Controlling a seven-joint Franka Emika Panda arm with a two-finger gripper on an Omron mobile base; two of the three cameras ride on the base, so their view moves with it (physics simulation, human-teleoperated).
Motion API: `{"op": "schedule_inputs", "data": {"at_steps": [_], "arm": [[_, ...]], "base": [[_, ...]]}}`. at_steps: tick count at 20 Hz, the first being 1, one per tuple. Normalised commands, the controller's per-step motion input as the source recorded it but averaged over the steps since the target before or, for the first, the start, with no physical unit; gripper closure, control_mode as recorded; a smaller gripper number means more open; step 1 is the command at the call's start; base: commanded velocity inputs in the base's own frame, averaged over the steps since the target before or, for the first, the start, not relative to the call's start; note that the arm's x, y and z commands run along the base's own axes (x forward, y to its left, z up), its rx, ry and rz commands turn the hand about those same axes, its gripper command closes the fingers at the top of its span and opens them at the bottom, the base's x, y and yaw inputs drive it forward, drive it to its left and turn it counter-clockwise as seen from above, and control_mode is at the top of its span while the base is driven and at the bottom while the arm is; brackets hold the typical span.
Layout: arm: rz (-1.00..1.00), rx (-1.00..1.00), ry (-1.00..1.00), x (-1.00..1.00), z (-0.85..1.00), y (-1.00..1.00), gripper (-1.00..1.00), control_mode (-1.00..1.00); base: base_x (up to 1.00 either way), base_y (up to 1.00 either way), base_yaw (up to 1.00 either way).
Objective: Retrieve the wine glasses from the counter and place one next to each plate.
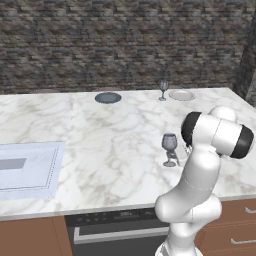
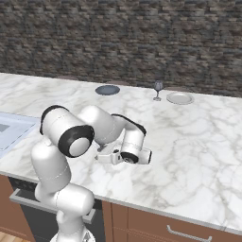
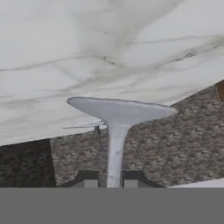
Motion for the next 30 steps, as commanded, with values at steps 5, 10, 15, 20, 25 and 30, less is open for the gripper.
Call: {"op": "schedule_inputs", "data": {"at_steps": [5, 10, 15, 20, 25, 30], "arm": [[0.00, 0.00, -0.22, -0.15, 0.70, 0.00, 1.00, -1.00], [0.00, 0.00, -0.23, -0.21, 0.81, 0.00, 1.00, -1.00], [0.00, 0.00, -0.12, -0.19, 0.72, 0.00, 1.00, -1.00], [0.00, 0.00, -0.03, -0.10, 0.48, 0.00, 1.00, -1.00], [0.00, 0.00, -0.05, -0.23, 0.37, 0.00, 1.00, -1.00], [0.00, 0.00, -0.08, -0.16, 0.21, -0.01, 1.00, -1.00]], "base": [[0.00, 0.00, 0.00], [0.00, 0.00, 0.00], [0.00, 0.00, 0.00], [0.00, 0.00, 0.00], [0.00, 0.00, 0.00], [0.00, 0.00, 0.00]]}}
